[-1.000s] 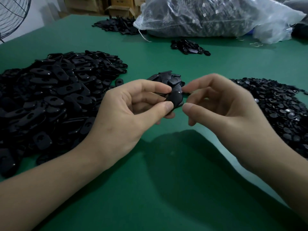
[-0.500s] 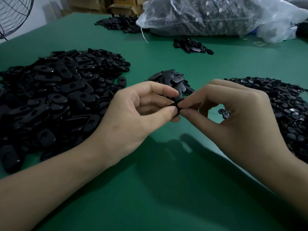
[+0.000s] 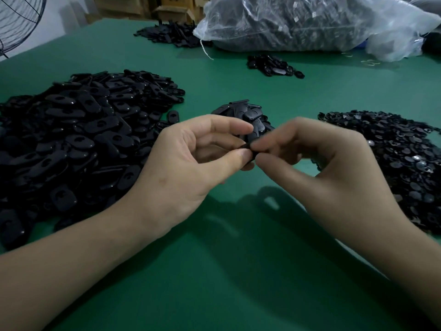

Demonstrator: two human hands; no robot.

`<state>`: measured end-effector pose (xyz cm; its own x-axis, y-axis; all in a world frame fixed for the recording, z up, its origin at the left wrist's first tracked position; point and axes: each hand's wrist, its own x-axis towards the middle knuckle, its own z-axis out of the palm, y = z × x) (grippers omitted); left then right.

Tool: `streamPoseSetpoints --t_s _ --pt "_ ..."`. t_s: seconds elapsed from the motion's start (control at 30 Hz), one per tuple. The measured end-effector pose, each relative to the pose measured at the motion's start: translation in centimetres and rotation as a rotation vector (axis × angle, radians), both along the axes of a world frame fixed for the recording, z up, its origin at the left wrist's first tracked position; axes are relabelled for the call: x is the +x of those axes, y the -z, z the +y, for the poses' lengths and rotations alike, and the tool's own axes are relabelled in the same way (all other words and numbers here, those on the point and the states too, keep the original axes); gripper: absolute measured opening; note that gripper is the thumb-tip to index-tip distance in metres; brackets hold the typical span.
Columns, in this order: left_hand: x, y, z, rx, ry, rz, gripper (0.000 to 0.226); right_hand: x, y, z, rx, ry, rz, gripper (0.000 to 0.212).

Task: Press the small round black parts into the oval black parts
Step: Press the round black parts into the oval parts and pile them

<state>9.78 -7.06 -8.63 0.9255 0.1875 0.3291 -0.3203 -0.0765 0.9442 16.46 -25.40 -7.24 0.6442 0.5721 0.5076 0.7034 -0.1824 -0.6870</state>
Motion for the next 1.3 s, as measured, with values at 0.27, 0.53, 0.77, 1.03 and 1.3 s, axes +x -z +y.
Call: streamPoseSetpoints --t_s 0.27,0.53,0.77,1.03,1.3 --pt "-0.7 -0.1 -0.6 0.288 -0.207 -0.177 0.041 -0.5 0.7 1.0 0.334 -0.213 0.843 0.006" --pt "-0.9 -0.4 -1.0 0.470 -0.274 -0.220 0.031 -0.8 0.8 1.1 0.369 -0.187 0.799 0.018" --pt "-1.0 -0.4 -0.8 0.550 -0.300 -0.282 0.026 -1.0 0.5 1.2 0.368 -0.225 0.853 0.022" --pt "-1.0 -0.2 -0.8 0.550 -0.266 -0.296 0.013 -0.9 0.5 1.1 0.392 -0.309 0.952 0.015" --pt "-1.0 -0.2 -0.8 0.572 -0.260 -0.289 0.012 -0.8 0.7 1.2 0.407 -0.321 0.962 0.015"
